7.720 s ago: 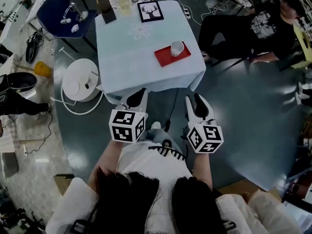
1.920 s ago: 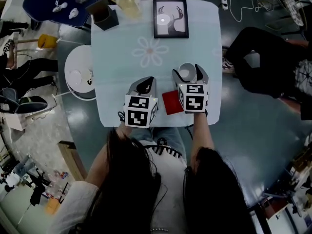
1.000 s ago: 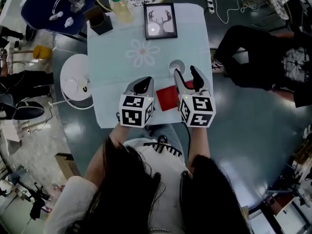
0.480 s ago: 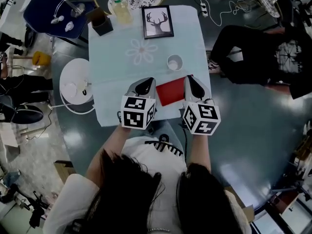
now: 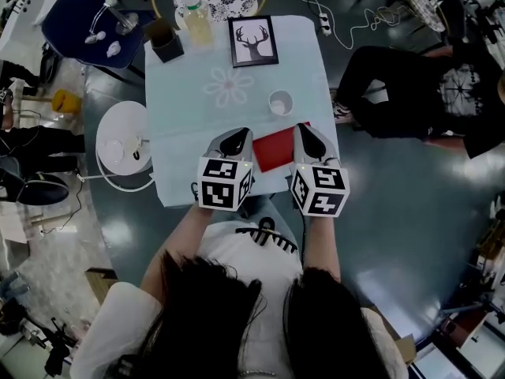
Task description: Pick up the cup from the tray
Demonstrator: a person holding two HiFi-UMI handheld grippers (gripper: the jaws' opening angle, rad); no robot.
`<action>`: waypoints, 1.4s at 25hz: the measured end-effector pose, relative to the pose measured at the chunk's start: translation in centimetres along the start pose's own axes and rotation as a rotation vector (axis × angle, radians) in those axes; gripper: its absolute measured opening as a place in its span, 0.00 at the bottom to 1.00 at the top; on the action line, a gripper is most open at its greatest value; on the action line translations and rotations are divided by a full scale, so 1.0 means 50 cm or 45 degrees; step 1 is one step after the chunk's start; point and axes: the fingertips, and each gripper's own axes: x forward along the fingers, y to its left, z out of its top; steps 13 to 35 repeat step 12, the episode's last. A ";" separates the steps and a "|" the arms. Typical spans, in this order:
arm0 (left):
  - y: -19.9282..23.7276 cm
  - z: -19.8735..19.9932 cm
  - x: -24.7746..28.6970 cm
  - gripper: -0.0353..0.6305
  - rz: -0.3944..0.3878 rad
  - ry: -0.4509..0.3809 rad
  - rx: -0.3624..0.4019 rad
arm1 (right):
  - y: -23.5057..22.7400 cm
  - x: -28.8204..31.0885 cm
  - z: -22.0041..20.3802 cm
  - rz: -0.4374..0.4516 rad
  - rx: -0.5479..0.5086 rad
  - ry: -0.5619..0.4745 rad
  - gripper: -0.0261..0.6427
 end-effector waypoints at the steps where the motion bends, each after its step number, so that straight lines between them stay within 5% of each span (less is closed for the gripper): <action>1: -0.001 0.001 -0.001 0.05 -0.001 -0.003 0.002 | 0.000 -0.002 0.001 -0.003 -0.002 -0.003 0.07; 35: -0.010 0.005 -0.013 0.05 -0.005 -0.026 0.012 | 0.002 -0.025 -0.024 -0.039 -0.051 0.024 0.07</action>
